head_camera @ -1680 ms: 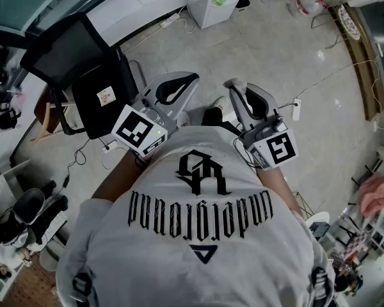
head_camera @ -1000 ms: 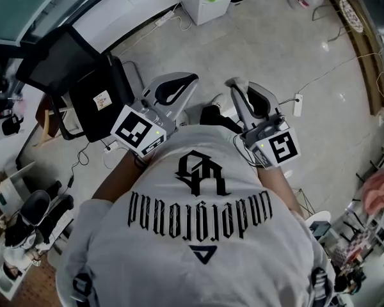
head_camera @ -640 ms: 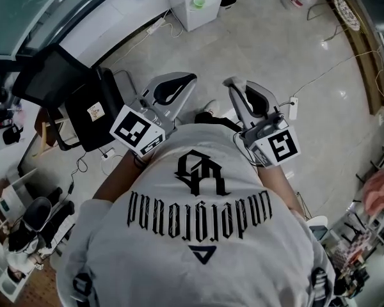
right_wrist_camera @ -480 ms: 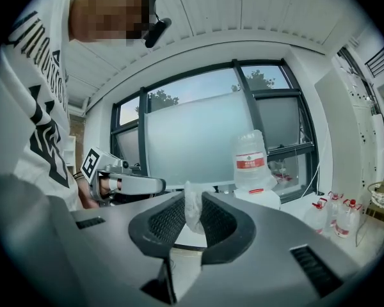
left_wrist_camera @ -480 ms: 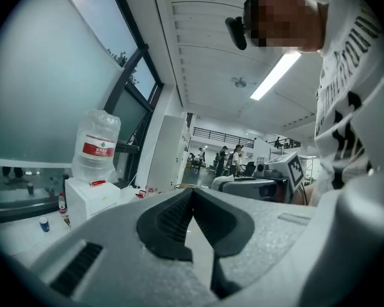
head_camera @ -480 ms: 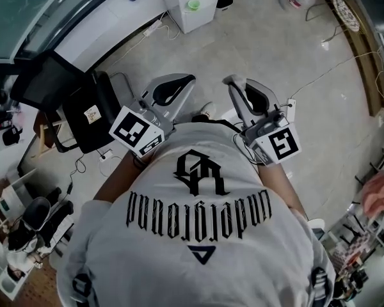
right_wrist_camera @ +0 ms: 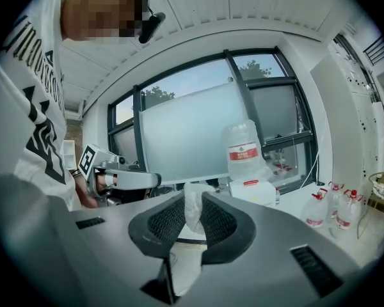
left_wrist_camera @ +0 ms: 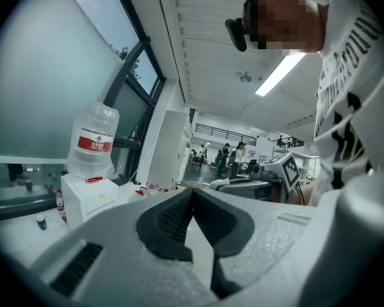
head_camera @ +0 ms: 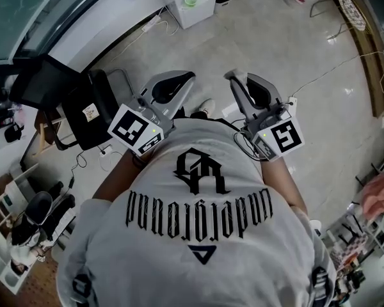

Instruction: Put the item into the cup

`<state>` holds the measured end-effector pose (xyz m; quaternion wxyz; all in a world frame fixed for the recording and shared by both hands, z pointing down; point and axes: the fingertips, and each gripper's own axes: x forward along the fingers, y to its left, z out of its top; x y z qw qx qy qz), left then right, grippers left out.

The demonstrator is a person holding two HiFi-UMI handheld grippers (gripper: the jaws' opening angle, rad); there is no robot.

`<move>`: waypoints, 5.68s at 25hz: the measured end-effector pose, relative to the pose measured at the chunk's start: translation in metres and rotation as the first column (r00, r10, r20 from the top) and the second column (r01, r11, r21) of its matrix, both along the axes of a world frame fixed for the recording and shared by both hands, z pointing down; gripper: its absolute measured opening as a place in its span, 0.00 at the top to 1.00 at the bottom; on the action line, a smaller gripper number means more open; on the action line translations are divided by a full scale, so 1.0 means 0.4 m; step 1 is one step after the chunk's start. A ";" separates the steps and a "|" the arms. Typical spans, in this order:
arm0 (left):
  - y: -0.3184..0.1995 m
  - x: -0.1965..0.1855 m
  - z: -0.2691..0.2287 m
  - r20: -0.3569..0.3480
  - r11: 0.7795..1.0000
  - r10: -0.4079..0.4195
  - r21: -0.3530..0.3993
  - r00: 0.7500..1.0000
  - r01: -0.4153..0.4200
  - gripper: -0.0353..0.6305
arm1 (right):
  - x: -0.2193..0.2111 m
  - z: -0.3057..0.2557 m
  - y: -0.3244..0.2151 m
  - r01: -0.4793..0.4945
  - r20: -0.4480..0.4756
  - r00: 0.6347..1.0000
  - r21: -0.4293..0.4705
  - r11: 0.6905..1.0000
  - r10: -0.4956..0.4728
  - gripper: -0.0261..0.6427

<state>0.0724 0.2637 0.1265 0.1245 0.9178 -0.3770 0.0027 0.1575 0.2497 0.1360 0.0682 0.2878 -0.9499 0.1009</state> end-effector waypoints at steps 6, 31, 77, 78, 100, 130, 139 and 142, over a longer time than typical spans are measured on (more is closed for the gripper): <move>-0.056 -0.017 0.006 -0.014 0.999 0.034 0.001 0.999 -0.034 0.93 | -0.024 0.006 -0.055 -0.019 -0.020 1.000 0.001 1.000 0.019 0.87; -0.362 -0.512 -0.015 -0.011 0.988 0.142 0.053 0.990 -0.142 0.93 | -0.453 -0.006 -0.292 -0.165 -0.088 0.982 0.026 0.986 0.166 0.87; -0.668 -0.257 0.074 0.078 0.994 -0.096 -0.047 0.992 0.099 0.93 | -0.151 0.071 -0.687 0.055 -0.016 0.998 -0.077 0.995 -0.056 0.87; -0.673 -0.256 0.077 0.077 0.994 -0.094 -0.046 0.993 0.098 0.93 | -0.152 0.075 -0.692 0.056 -0.016 0.998 -0.079 0.995 -0.058 0.87; -0.841 -0.356 0.272 0.109 0.991 -0.040 -0.124 0.993 0.053 0.93 | -0.282 0.243 -0.841 0.049 -0.109 0.992 -0.156 0.987 -0.066 0.87; -1.038 -0.352 0.833 0.149 0.954 0.081 -0.298 0.986 -0.033 0.92 | -0.380 0.798 -1.055 -0.051 -0.204 0.979 -0.259 0.964 -0.003 0.87; -1.074 -0.315 1.007 0.207 0.951 0.134 -0.303 0.969 -0.067 0.92 | -0.383 0.989 -1.096 -0.068 -0.251 0.968 -0.278 0.958 -0.005 0.87; -1.100 -0.312 1.063 0.240 0.951 0.142 -0.301 0.960 -0.065 0.92 | -0.392 1.043 -1.121 -0.065 -0.267 0.964 -0.277 0.959 -0.012 0.87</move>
